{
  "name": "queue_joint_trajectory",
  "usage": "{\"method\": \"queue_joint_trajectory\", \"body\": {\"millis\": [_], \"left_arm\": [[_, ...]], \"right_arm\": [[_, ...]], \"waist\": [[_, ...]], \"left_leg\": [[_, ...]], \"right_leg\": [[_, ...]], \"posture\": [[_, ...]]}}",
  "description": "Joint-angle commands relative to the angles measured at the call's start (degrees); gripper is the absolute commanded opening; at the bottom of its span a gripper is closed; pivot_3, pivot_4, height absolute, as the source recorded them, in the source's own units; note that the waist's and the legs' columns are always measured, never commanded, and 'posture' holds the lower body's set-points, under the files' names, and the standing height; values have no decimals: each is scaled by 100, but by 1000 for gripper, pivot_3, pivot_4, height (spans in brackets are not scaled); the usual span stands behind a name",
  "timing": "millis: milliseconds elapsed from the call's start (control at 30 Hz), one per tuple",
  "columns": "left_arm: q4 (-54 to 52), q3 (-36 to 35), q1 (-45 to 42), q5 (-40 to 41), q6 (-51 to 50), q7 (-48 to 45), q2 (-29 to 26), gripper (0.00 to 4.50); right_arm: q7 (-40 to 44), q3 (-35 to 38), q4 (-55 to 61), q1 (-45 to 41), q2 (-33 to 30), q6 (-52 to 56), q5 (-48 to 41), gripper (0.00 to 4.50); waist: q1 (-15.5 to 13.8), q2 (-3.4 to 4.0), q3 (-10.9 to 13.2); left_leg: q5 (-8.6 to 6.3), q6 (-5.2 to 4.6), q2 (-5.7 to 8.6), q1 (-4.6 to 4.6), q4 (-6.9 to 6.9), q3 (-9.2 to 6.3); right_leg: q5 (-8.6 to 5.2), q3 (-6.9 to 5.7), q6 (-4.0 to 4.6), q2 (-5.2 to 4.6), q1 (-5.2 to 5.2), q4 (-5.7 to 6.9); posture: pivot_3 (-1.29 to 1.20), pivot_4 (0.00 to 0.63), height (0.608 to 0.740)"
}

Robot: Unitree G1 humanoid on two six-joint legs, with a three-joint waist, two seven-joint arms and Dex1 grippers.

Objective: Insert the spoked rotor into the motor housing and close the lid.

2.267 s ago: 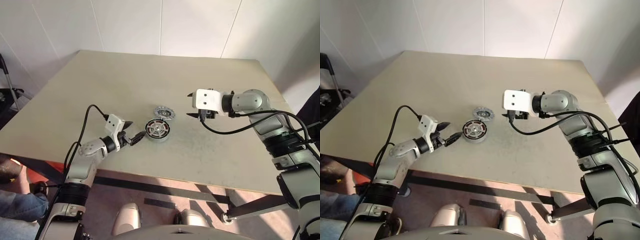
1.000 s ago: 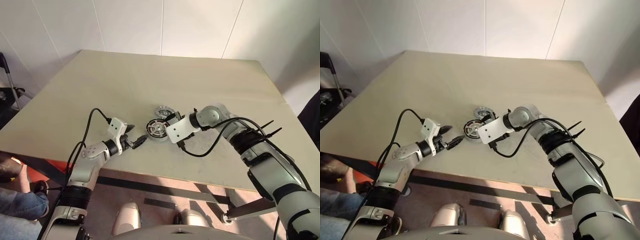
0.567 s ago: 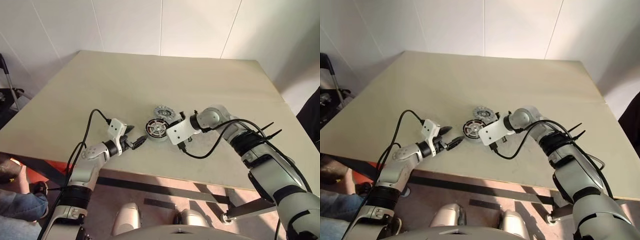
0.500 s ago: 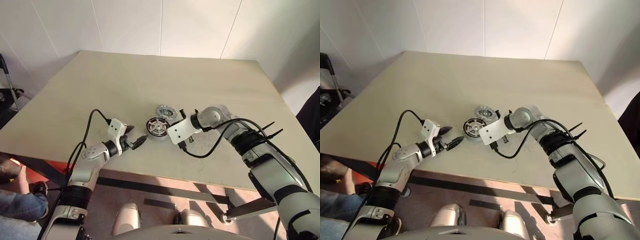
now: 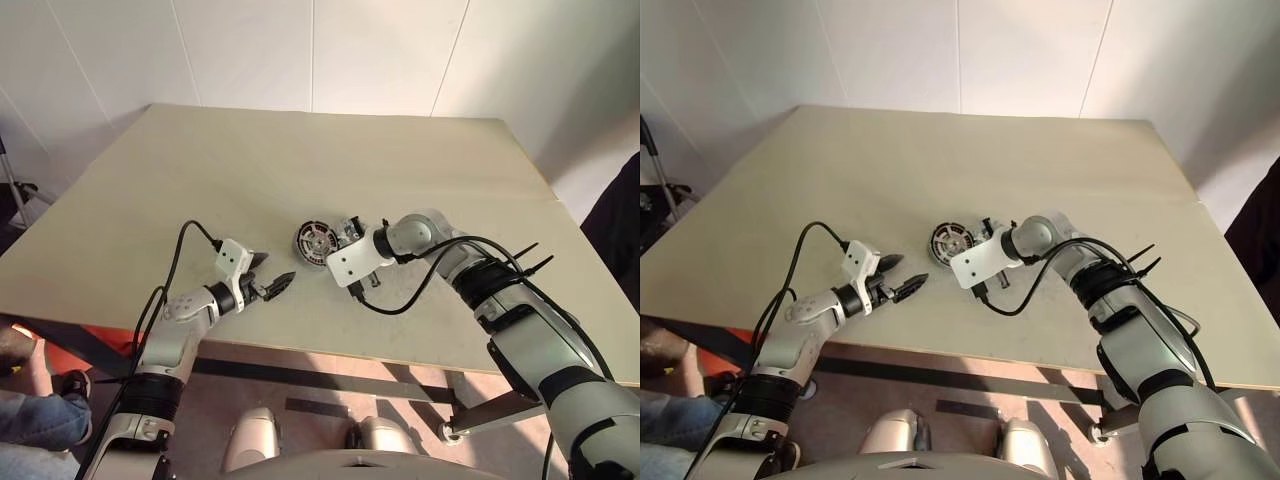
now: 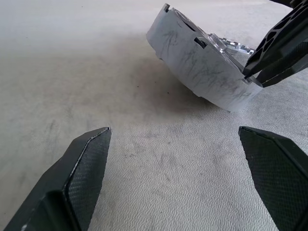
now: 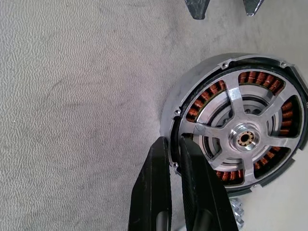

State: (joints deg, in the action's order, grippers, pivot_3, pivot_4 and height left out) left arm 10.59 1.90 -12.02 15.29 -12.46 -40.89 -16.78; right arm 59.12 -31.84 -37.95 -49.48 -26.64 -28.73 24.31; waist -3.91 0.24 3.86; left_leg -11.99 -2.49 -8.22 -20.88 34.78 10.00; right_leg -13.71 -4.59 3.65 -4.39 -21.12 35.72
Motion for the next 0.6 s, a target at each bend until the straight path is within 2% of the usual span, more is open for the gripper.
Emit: {"method": "queue_joint_trajectory", "body": {"millis": [33,367,500,600], "left_arm": [[-231,-11,-21,17,51,28,8,4500],[-127,42,-1,-24,130,6,85,4500],[-97,58,-20,-31,137,-11,94,4500],[-130,81,-26,-31,112,-4,102,4500]], "right_arm": [[237,407,517,89,-251,412,-413,2],[1453,917,3095,1144,-1093,2256,-1582,2],[1523,1028,3760,1340,-1069,3457,-1856,2],[1211,955,3805,1313,-784,4300,-1765,2]], "waist": [[-21,-1,1],[-141,1,2],[-138,1,3],[-140,1,3]], "left_leg": [[0,0,-1,-2,0,0],[-14,-24,-2,-35,-1,3],[-12,-19,-6,-24,-2,3],[-4,-4,-9,-13,-3,1]], "right_leg": [[0,0,0,1,0,0],[0,0,0,1,-16,-22],[0,0,-1,4,-11,-20],[0,0,-1,8,-9,-12]], "posture": [[0,0,740],[0,0,740],[0,0,740],[0,0,740]]}}
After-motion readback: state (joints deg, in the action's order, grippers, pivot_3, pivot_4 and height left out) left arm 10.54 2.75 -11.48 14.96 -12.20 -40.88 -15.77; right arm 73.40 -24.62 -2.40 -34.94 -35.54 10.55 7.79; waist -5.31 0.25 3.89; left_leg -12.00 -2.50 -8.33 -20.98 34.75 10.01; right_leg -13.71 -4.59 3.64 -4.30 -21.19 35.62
